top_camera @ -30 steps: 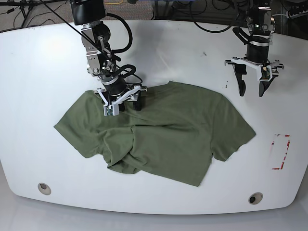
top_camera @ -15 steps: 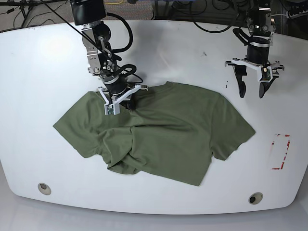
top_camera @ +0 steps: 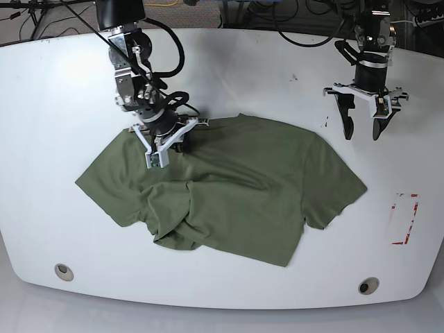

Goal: Fold the T-shirt properly
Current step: 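Drag the grasped shirt fabric with the right gripper away from the left gripper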

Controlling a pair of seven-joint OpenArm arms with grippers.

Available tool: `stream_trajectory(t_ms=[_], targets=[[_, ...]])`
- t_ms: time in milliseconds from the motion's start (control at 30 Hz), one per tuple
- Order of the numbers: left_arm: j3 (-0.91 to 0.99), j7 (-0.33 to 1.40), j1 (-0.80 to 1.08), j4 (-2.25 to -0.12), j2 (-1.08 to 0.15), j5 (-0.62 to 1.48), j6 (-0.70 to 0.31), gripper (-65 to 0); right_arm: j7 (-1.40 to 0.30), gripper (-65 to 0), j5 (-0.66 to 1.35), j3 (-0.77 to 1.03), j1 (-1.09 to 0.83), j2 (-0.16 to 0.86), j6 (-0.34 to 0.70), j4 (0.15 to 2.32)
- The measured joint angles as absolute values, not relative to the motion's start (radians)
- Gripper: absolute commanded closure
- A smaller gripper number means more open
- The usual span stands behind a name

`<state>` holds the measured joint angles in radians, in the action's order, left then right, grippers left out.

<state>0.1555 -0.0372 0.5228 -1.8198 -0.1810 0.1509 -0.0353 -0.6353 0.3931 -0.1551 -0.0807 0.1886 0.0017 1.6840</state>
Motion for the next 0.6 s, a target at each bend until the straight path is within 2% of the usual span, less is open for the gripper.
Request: stream_trajectory(t_ms=[200,600], targets=[[0.133,-0.022,0.514,-1.818,-0.173,0.151,-0.044,-35.0,-0.63,-2.6,0.393,-0.127,-0.077,0.226,-0.027,1.769],[0.134,-0.016,0.513,-1.818,-0.171,0.151,-0.05,-34.9,-0.632,-2.1,0.389,-0.091,-0.096,0.311,-0.052,1.768]])
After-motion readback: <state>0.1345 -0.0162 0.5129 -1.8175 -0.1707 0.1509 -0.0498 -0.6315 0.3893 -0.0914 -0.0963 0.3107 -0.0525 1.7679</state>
